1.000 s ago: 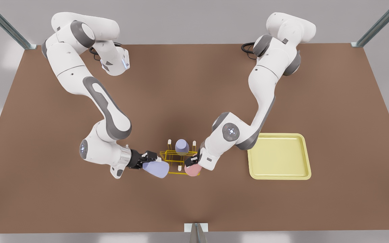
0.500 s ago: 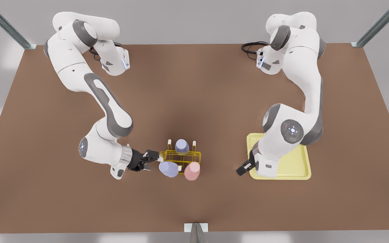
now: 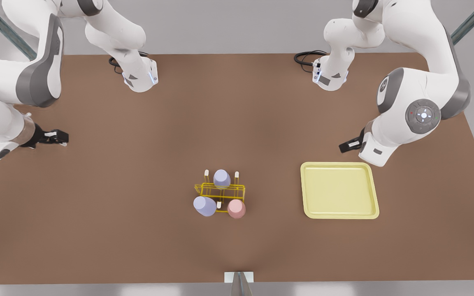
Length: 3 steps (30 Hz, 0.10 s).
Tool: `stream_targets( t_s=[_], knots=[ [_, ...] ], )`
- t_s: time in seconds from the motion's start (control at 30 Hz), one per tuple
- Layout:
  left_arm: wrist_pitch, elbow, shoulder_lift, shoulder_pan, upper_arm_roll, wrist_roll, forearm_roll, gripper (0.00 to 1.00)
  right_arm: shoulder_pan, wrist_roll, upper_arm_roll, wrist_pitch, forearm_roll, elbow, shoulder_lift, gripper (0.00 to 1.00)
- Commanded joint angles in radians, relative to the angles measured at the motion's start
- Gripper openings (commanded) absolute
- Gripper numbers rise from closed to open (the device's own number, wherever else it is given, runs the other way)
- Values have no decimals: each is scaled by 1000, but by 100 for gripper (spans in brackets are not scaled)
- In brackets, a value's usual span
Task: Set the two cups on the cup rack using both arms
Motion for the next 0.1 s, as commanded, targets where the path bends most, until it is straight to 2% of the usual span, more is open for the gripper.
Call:
stream_targets(
  t_s=[0.0, 0.07],
  knots=[
    [-97, 10, 5, -2, -3, 359, -30, 100, 9, 79, -20, -119, 57, -31, -32, 100],
    [-97, 13, 5, 4, 0, 359, -27, 100, 9, 79, -21, -119, 60, -32, -35, 100]
  ],
)
